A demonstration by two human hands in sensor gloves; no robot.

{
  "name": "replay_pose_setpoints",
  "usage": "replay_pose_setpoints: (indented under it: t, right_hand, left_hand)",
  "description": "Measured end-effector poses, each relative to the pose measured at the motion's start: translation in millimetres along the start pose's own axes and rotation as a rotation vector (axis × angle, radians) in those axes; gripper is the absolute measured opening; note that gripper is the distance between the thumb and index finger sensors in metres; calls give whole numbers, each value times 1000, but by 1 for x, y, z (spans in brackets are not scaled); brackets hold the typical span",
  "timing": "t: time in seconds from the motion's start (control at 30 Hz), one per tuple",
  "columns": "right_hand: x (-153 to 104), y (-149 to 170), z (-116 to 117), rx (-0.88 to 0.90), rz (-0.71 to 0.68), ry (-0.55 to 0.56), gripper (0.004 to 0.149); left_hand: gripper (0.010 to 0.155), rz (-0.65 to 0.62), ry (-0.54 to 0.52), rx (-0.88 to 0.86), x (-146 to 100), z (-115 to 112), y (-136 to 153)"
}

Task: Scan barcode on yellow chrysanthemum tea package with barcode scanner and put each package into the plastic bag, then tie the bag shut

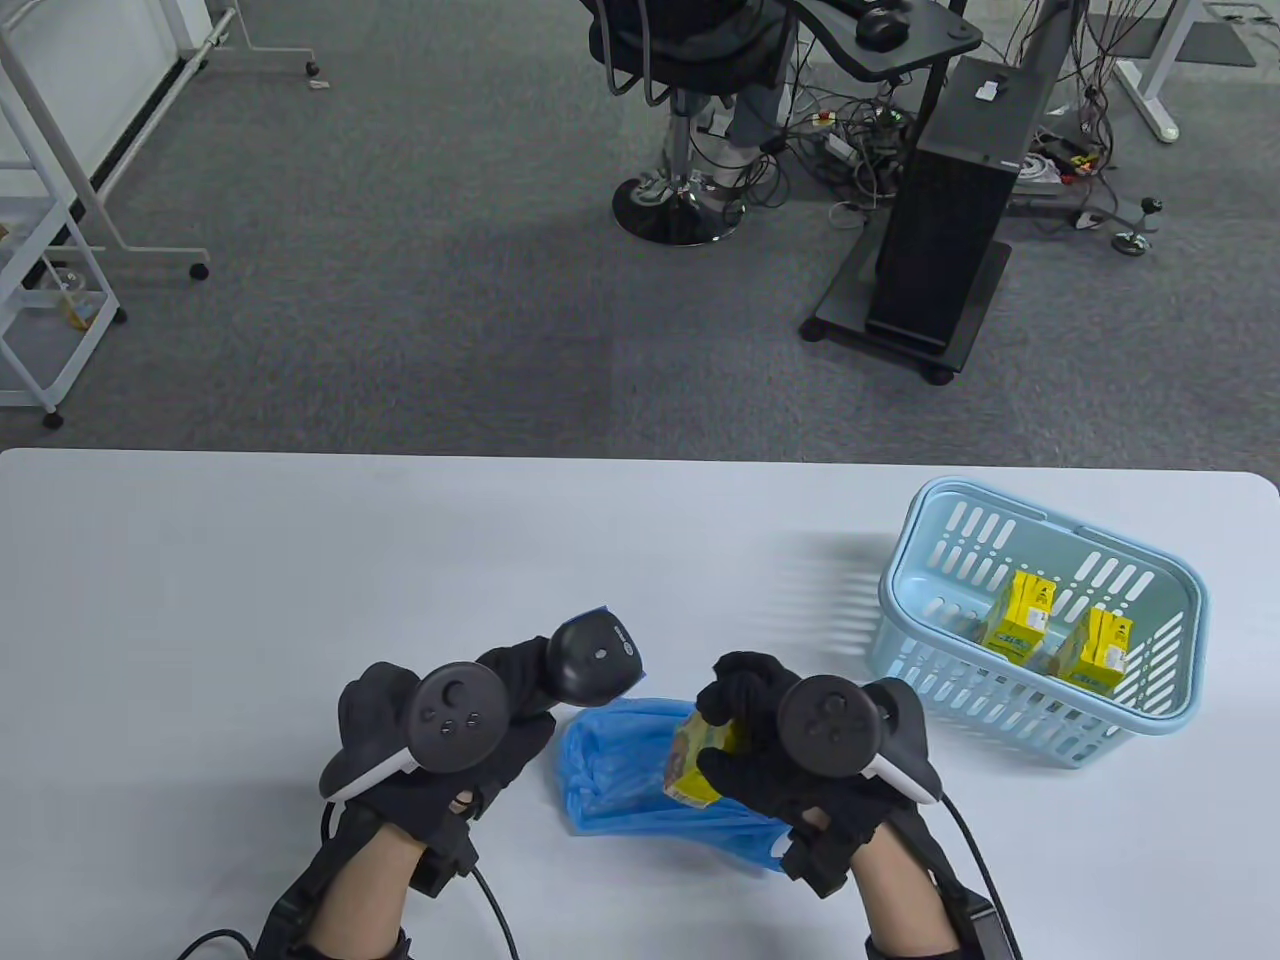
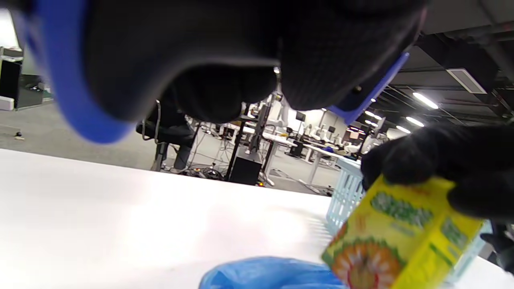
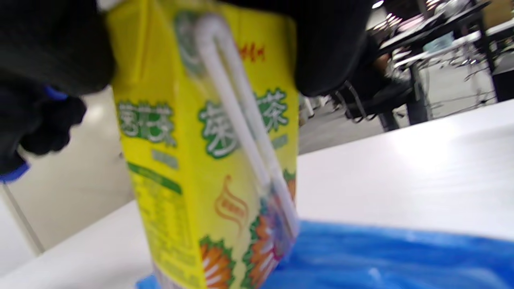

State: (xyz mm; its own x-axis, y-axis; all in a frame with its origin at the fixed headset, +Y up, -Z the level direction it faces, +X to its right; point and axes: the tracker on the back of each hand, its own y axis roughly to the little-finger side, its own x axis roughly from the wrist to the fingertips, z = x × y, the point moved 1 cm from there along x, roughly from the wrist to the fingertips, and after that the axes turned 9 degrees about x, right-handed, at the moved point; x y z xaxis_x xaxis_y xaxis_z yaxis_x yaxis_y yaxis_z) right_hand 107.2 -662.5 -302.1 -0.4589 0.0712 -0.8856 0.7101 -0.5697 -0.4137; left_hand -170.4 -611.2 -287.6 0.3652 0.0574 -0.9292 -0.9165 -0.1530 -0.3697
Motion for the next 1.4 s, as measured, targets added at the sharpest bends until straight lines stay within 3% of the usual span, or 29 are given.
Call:
replay_pose_setpoints:
  t: [0.27,0.57,0.67,0.9,1.13,1.4]
  right_hand:
    - [38,-19,38,-163,-2,-133,56]
    - [68,-16,66,-280,33,-236,53]
    - [72,-19,69,-293,64,-293,61]
    - [69,-16,71,-268,43,-287,82]
    - [45,-13,26,-221,50,-210,90]
    - [11,14,-75,-307,197,-29,91]
  left_hand:
    - [63,42,11,-50,-2,0,20]
    - [63,82,35,-69,-1,-6,35]
    - [63,85,34,-60,-1,-6,35]
    - [63,84,28,-73,-3,-2,36]
    - [63,11,34,-50,-2,1,18]
    - [62,-154,15,-42,-3,6,-23]
